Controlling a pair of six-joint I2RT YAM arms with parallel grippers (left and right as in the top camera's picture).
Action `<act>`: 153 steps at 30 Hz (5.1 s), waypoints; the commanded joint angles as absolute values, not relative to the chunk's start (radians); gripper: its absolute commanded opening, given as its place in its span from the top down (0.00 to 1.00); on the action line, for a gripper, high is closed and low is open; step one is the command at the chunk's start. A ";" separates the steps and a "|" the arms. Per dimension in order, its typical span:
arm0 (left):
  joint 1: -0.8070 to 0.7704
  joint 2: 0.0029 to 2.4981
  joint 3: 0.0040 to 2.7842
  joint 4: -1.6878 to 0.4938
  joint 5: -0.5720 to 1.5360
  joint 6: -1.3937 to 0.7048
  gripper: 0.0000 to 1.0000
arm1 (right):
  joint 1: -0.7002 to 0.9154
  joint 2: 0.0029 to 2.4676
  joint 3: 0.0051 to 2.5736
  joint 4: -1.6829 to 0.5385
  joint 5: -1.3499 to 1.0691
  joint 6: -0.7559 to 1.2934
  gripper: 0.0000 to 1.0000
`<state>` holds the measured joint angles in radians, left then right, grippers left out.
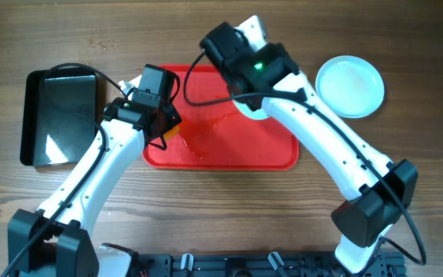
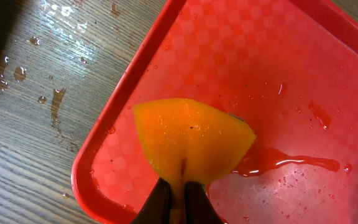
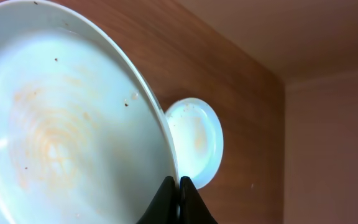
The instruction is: Clean dirty plates on tray and stack at the side
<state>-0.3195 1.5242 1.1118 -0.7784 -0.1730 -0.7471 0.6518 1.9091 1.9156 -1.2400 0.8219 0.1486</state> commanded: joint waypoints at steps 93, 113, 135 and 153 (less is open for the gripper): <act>0.352 1.498 1.115 -0.583 -0.133 -0.741 0.30 | 0.707 1.766 1.414 -0.788 -0.246 0.427 0.00; 0.352 1.265 1.115 -0.780 0.201 -0.741 0.00 | 0.708 1.393 1.413 -1.191 -0.126 0.451 0.00; 0.352 1.265 1.115 -0.780 0.201 -0.741 0.00 | 0.708 1.397 1.413 -1.186 -0.014 0.444 0.00; 0.352 1.265 1.115 -0.780 0.201 -0.741 0.00 | 0.639 1.105 1.177 -0.867 -0.042 0.391 0.00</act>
<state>0.3481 1.2716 1.1110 -0.7795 0.1856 -0.7429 0.6834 1.1957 1.2697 -0.9157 -0.0254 0.4068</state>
